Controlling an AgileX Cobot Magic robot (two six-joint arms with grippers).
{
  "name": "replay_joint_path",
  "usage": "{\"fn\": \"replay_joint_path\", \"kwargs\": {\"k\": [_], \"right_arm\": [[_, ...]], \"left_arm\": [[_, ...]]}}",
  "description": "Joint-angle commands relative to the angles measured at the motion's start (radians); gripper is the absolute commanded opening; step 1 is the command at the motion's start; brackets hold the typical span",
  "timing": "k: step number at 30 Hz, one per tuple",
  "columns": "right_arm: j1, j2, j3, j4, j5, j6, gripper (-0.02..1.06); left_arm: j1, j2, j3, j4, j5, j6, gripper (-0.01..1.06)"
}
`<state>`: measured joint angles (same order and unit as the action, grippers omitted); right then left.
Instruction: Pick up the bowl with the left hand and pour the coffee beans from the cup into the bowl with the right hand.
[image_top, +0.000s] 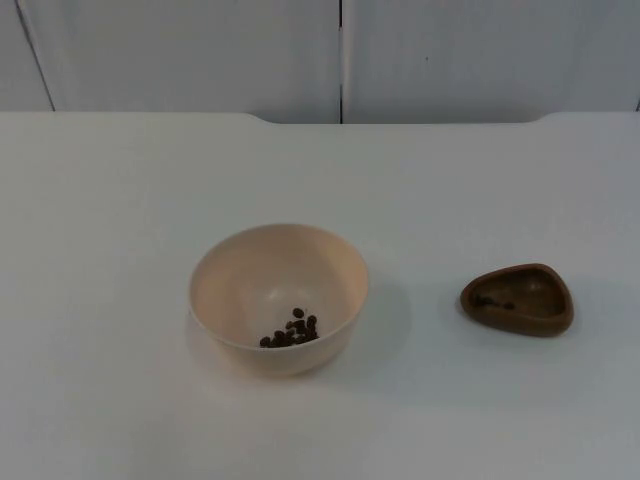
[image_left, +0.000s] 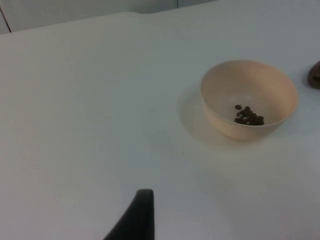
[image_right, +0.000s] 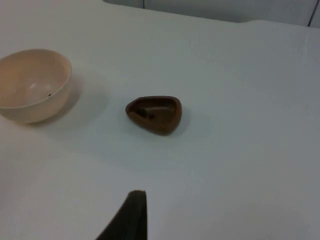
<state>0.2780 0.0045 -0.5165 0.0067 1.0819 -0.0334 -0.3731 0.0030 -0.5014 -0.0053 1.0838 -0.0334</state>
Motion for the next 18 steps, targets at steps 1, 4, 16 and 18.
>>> {"fn": "replay_joint_path", "kwargs": {"k": [1,4,16,18], "right_arm": [[-0.056,-0.004,0.0,0.003,-0.004,0.002,1.05],[-0.089,-0.004,0.0,0.003,-0.004,0.002,1.05],[-0.185,-0.004,0.0,0.003,-0.004,0.002,1.05],[-0.185,-0.004,0.0,0.003,-0.004,0.002,1.05]], "left_arm": [[0.002,-0.003,0.003,-0.004,-0.011,-0.005,1.05],[0.002,-0.003,0.003,-0.004,-0.011,-0.005,1.05],[0.002,-0.003,0.003,-0.004,-0.011,-0.005,1.05],[0.002,-0.003,0.003,-0.004,-0.011,-0.005,1.05]]}}
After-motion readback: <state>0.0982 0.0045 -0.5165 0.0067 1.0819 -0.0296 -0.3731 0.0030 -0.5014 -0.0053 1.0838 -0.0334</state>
